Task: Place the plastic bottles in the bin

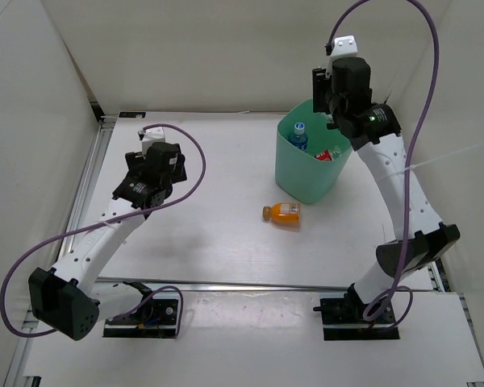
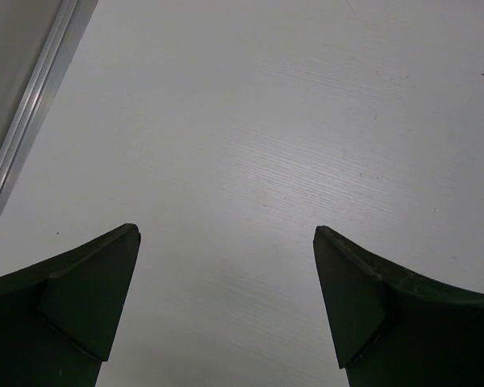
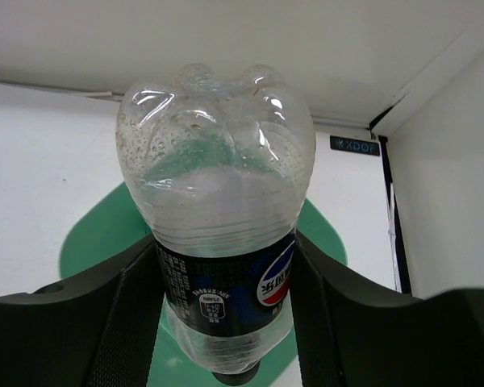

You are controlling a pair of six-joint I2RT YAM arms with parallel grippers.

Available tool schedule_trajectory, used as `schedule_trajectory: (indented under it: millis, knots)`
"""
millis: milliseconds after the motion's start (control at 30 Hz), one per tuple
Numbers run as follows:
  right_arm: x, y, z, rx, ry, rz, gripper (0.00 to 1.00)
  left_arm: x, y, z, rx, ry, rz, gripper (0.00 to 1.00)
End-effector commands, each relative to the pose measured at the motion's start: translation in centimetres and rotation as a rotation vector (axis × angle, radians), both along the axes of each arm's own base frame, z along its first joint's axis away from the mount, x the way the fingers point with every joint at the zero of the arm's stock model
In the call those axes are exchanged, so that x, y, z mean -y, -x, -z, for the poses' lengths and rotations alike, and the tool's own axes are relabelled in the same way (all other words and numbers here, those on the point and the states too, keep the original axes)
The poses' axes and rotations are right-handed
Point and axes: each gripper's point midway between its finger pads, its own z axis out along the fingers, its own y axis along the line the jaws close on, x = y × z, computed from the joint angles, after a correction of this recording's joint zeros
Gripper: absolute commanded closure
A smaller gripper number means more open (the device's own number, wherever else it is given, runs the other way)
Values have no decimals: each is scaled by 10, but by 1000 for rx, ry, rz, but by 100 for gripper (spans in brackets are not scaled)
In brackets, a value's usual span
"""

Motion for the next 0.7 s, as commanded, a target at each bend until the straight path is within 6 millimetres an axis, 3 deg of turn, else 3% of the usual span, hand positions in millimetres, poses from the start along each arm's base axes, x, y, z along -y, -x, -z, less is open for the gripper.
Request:
schedule_trajectory:
  millis: [0, 33, 133, 167, 200, 300, 333, 400, 467, 533, 633, 667]
  knots:
    - [3, -12, 4, 12, -43, 34, 41, -9, 4, -6, 20, 3, -13, 0]
    - [9, -13, 8, 4, -51, 53, 41, -9, 5, -9, 28, 6, -13, 0]
    - [16, -19, 12, -7, -53, 60, 24, -8, 6, -4, 17, 8, -4, 0]
    - [16, -18, 7, 4, -66, 63, 19, -12, 6, -7, 26, 12, -14, 0]
    - [17, -16, 3, 13, -70, 63, 7, -12, 6, -7, 26, 12, -14, 0]
    - [21, -4, -10, 31, -78, 62, 0, -16, 8, -6, 23, 4, -20, 0]
    - [5, 10, -24, 57, -51, -23, 0, -17, 9, -2, 14, 0, -20, 0]
    - [-54, 37, -31, 58, -59, -393, 0, -20, 10, 2, 8, 4, -34, 0]
    - [-94, 69, -20, 34, -42, -660, 0, -20, 10, 0, 14, 26, -33, 0]
    - [-128, 101, 3, -64, -33, -841, 0, -22, 12, 10, -2, 47, -45, 0]
    - [-159, 132, 56, -171, 101, -971, 0, -20, 12, 15, -15, 70, -35, 0]
    - [-159, 129, 78, -209, 161, -939, 0, -16, 11, 19, -28, 77, -21, 0]
